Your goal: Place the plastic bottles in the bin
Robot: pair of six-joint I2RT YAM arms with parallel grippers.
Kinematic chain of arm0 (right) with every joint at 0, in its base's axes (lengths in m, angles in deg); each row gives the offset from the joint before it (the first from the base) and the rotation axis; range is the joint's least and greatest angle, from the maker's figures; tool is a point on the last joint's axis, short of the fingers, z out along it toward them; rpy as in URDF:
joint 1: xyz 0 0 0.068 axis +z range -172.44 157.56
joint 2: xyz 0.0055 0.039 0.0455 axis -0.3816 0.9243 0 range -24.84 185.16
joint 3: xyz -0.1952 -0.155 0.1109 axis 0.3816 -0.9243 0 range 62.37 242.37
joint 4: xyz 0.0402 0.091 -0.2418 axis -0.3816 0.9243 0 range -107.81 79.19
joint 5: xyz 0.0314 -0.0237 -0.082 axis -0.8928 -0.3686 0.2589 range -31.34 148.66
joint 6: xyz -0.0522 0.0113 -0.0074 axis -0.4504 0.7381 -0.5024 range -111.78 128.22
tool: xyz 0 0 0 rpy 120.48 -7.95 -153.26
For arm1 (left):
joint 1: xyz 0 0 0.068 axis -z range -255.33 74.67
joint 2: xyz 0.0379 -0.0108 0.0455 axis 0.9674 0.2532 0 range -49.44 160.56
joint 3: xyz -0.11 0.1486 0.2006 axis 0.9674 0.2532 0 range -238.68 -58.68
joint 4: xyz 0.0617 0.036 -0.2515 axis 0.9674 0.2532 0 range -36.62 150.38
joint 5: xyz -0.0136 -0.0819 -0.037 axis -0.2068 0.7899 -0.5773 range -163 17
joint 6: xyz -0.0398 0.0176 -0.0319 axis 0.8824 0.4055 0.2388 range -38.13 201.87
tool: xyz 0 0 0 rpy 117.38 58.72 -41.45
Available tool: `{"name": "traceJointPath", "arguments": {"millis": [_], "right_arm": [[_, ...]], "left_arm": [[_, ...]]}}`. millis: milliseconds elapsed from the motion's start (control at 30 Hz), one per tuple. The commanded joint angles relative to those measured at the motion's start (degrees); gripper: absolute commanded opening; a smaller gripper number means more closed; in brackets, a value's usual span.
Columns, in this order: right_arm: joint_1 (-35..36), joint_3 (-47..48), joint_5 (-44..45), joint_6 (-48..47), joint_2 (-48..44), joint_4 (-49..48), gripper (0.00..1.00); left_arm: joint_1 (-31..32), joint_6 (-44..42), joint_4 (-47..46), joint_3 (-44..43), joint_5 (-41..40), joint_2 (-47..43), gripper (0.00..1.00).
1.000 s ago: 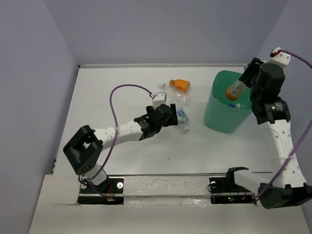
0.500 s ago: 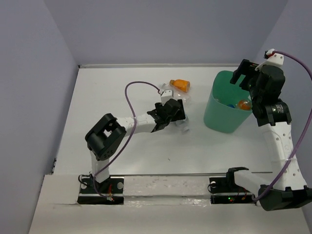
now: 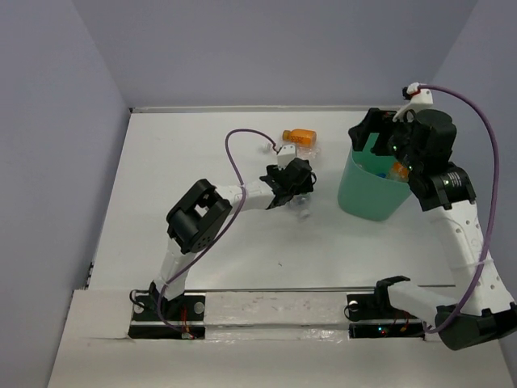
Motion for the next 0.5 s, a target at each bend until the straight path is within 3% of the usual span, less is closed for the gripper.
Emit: {"name": "traceJointPath", "arguments": {"millis": [0, 133, 267, 300, 467], "right_arm": [[8.5, 3.8, -2.5, -2.8, 3.4, 2.4, 0.96], [12.9, 4.8, -1.6, -2.6, 5.0, 2.5, 0.96], [15.5, 3.5, -0.6, -0.8, 5.2, 1.9, 0.97], [16.1, 2.8, -0.5, 0.8, 5.1, 1.2, 0.97], [18.4, -4.8, 0.8, 7.2, 4.2, -5.0, 0.97]], "left_arm": [[-0.2, -1.2, 2.9, -0.8, -5.6, -0.4, 0.87], [-0.1, -1.6, 2.7, 3.0, -7.3, -1.7, 0.78], [-0.1, -1.8, -0.1, 9.1, -7.1, -5.7, 0.61], [-0.1, -2.1, -2.4, 12.6, -6.4, -8.5, 0.56], [0.0, -3.1, -12.7, 27.1, -2.6, -23.0, 0.5]]}}
